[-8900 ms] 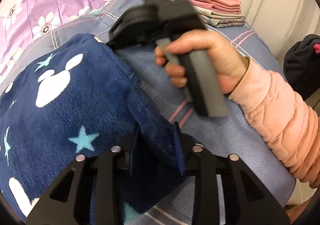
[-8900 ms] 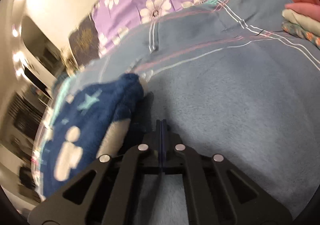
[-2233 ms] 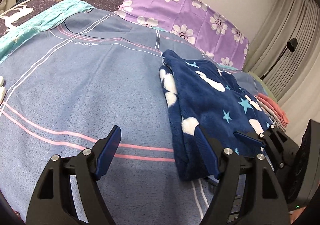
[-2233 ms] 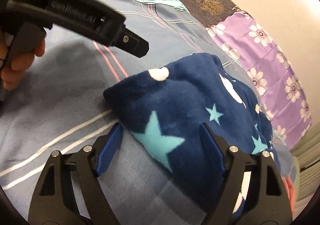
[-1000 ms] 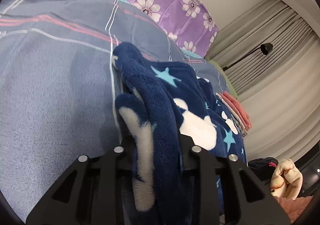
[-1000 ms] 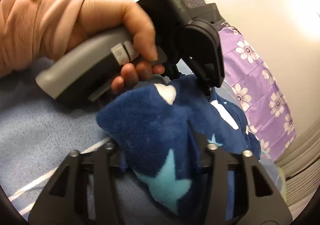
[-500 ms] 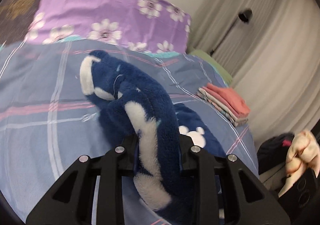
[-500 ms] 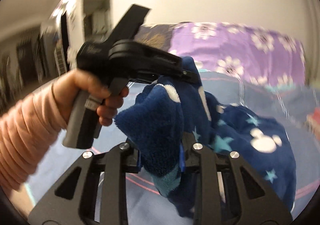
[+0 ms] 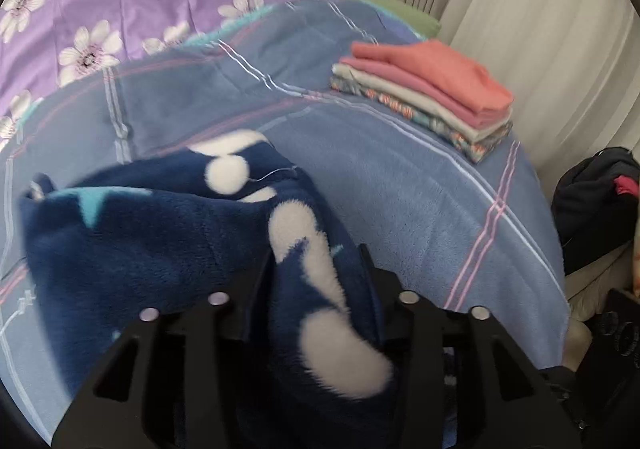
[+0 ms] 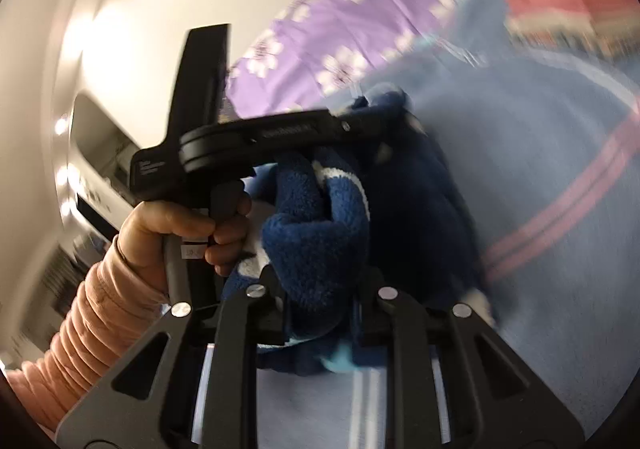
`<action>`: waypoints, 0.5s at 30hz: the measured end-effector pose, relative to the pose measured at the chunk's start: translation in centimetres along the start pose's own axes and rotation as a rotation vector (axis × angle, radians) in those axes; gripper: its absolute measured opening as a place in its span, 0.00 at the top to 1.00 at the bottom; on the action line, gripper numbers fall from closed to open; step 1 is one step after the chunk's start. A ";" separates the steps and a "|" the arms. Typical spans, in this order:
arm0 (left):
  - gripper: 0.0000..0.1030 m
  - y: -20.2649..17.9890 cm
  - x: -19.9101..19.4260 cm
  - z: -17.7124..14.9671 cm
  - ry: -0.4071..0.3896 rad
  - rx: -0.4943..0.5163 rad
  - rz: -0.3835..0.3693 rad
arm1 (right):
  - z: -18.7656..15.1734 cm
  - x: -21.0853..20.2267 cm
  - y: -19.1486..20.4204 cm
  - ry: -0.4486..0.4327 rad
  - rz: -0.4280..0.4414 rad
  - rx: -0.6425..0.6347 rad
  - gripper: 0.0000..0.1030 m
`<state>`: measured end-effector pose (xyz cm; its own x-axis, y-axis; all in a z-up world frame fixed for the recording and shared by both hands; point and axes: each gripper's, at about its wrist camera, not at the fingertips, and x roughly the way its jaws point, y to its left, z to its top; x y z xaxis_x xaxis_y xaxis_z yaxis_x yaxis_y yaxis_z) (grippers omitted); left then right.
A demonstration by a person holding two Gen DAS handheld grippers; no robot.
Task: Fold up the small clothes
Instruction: 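Lift the sleepsuit with the left gripper while the right gripper grasps its other end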
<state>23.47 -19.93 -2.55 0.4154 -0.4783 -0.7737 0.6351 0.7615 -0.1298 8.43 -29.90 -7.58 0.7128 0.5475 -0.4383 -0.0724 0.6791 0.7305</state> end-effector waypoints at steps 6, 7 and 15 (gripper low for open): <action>0.49 -1.1 -0.7 0.6 -0.029 0.008 -0.054 | -0.4 0.2 -3.3 0.031 0.084 0.116 0.80; 0.48 -1.0 -1.6 0.5 -0.039 0.011 -0.057 | -0.5 0.1 -3.3 0.029 0.086 0.112 0.80; 0.47 1.8 -8.6 -2.8 -0.150 0.105 0.131 | -0.7 -0.3 -3.9 0.037 0.101 0.125 0.76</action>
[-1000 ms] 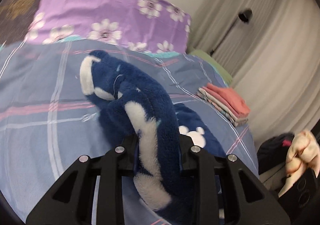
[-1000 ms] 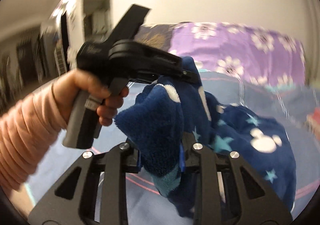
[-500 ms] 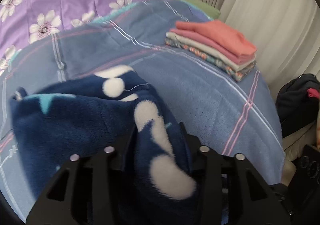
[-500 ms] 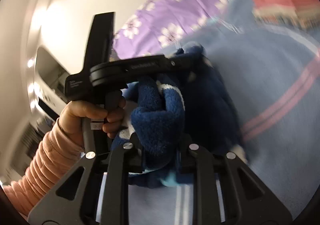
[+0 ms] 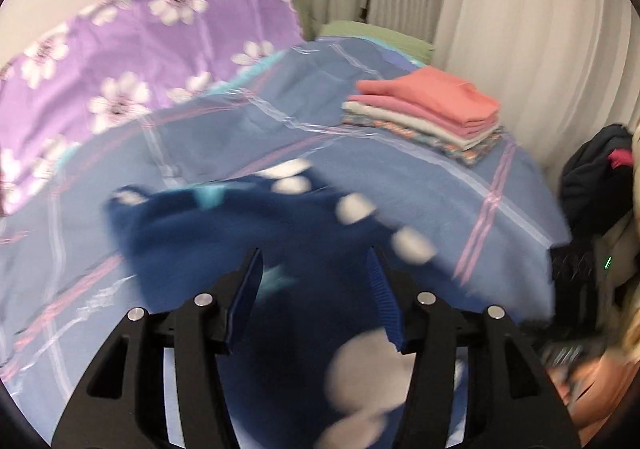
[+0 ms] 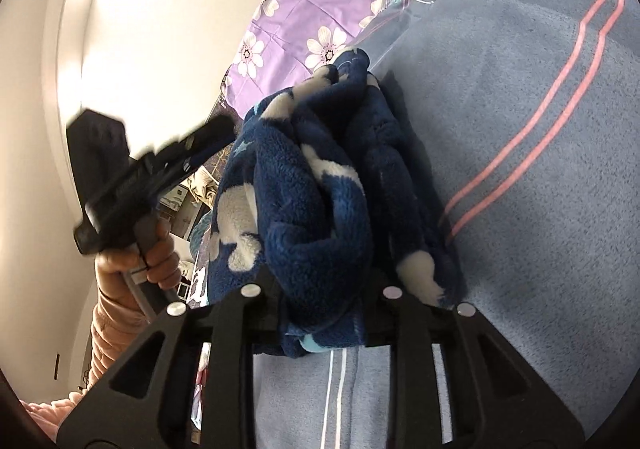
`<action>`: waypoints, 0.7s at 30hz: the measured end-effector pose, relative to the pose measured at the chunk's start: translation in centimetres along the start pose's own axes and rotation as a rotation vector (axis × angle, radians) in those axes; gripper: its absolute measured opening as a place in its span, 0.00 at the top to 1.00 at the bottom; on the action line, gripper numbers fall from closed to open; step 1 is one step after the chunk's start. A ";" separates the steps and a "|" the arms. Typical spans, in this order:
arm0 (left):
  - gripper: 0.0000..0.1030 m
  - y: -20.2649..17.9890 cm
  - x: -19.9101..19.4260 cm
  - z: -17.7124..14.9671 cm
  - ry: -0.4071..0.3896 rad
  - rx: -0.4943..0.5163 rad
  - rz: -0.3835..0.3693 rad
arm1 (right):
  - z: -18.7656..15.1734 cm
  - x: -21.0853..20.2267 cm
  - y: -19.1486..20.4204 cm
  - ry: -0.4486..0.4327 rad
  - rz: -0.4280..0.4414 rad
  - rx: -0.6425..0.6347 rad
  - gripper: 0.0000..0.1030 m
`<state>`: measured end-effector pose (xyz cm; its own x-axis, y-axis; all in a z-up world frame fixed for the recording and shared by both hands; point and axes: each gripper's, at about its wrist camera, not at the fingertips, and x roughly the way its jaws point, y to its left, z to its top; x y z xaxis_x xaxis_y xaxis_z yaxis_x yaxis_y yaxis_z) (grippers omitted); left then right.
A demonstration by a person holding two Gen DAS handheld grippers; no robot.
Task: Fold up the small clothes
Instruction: 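Lift the sleepsuit with the left gripper while the right gripper grasps its other end, then lower the sleepsuit onto the bed with both grippers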
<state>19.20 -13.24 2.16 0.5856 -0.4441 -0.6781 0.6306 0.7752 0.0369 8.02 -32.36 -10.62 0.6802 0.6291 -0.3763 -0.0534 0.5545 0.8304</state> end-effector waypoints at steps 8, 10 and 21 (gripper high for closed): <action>0.41 1.0 2.7 -3.0 0.069 0.028 0.033 | 0.0 -2.1 2.5 -0.022 -0.130 -0.138 0.57; 0.37 0.3 3.6 -2.6 0.089 0.058 0.033 | 0.3 -3.7 3.7 -0.070 -0.202 -0.231 0.57; 0.34 -0.8 6.2 -1.7 0.106 0.050 -0.023 | 0.8 -0.4 7.4 -0.034 -0.213 -0.396 0.54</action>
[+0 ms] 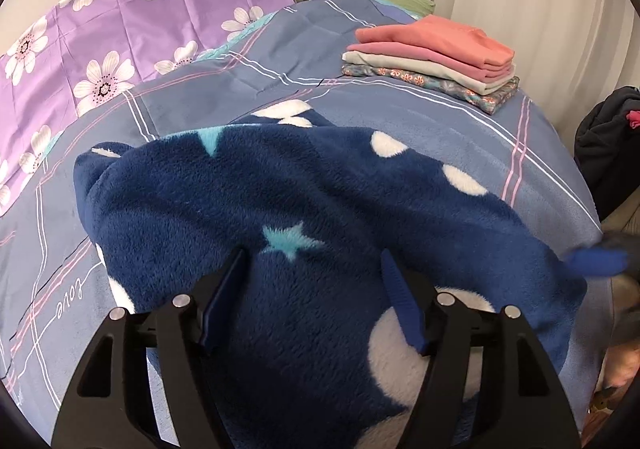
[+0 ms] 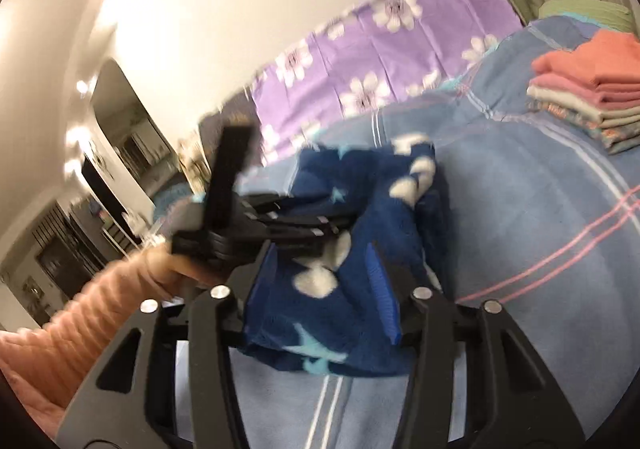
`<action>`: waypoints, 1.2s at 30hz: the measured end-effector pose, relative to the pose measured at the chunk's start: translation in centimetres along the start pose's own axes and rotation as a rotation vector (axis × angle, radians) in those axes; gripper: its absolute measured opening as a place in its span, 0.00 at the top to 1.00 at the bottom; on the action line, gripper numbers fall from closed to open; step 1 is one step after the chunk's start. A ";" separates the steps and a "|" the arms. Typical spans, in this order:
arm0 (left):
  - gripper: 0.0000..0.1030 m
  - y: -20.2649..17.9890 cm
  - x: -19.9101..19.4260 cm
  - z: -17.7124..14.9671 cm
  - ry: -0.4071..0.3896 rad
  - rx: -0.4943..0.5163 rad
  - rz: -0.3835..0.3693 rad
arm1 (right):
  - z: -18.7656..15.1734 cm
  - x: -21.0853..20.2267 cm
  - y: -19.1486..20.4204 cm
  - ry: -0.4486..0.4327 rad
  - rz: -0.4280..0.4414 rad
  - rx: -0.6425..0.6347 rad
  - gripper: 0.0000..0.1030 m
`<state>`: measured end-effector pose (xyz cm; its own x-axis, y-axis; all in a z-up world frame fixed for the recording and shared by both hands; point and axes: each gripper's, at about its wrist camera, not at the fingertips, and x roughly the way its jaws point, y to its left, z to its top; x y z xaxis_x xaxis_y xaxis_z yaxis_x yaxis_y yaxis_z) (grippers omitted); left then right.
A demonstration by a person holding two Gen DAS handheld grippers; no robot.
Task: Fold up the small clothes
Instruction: 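Lower the sleepsuit onto the bed with both grippers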
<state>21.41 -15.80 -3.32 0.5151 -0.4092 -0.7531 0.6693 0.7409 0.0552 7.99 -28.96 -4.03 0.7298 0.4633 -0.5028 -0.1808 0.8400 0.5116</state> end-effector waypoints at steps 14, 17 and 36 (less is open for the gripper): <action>0.78 8.3 -2.6 2.4 -0.173 -0.246 0.120 | -0.7 3.4 -0.9 0.115 -0.115 -0.056 0.58; 0.81 8.7 2.6 1.9 -0.029 -0.122 0.170 | -0.7 3.8 -0.7 0.114 -0.119 -0.068 0.58; 0.71 12.2 4.0 3.0 -0.023 -0.137 0.301 | -0.7 4.3 -0.1 0.119 -0.171 -0.105 0.57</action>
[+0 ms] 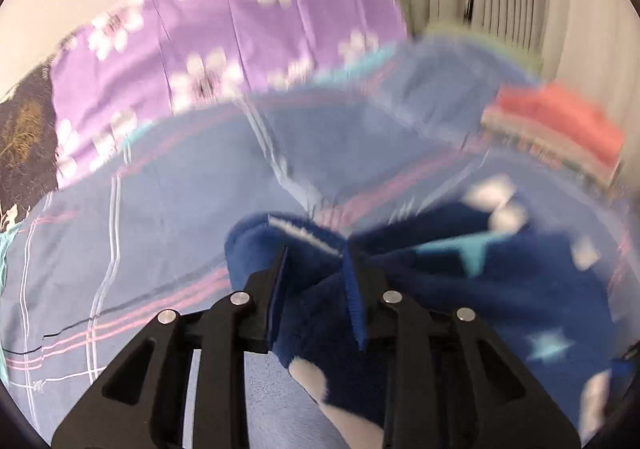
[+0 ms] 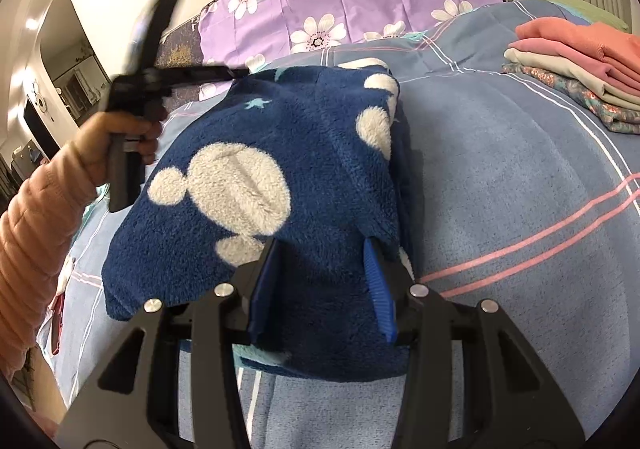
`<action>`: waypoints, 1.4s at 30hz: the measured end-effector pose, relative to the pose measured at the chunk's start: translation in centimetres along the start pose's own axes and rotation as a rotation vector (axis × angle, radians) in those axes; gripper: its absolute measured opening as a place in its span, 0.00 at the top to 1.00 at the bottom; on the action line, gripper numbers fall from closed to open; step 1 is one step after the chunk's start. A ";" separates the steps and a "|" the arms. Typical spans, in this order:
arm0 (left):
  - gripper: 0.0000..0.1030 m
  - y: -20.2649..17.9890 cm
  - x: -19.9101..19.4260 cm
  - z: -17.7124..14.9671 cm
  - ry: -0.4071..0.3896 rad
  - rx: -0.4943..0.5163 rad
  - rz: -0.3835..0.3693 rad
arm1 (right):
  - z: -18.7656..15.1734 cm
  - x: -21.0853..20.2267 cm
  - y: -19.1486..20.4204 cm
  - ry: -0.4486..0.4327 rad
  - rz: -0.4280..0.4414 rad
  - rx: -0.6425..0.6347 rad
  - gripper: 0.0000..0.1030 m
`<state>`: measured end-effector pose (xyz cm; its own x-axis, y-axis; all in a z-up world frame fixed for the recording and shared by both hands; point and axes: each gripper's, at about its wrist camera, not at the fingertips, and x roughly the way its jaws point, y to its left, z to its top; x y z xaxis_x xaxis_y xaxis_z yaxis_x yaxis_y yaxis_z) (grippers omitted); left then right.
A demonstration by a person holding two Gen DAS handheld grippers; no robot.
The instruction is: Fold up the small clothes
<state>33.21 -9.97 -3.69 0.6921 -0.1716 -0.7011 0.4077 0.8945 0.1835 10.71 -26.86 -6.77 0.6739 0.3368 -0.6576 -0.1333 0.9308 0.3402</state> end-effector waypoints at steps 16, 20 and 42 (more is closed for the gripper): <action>0.38 -5.0 -9.7 -2.1 -0.128 0.195 -0.196 | 0.0 -0.2 0.3 -0.009 -0.014 -0.010 0.57; 0.36 -8.0 -7.6 -5.7 -0.069 0.305 -0.144 | 1.0 -2.5 -1.0 -0.065 0.038 0.131 0.59; 0.36 -9.5 -5.6 -5.0 -0.042 0.238 -0.141 | 9.8 5.9 -1.9 0.009 -0.168 0.049 0.61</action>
<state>22.49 -15.42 -5.01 0.6403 -0.3093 -0.7031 0.6270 0.7391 0.2459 21.99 -28.05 -4.71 0.6773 0.1785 -0.7137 0.0162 0.9662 0.2571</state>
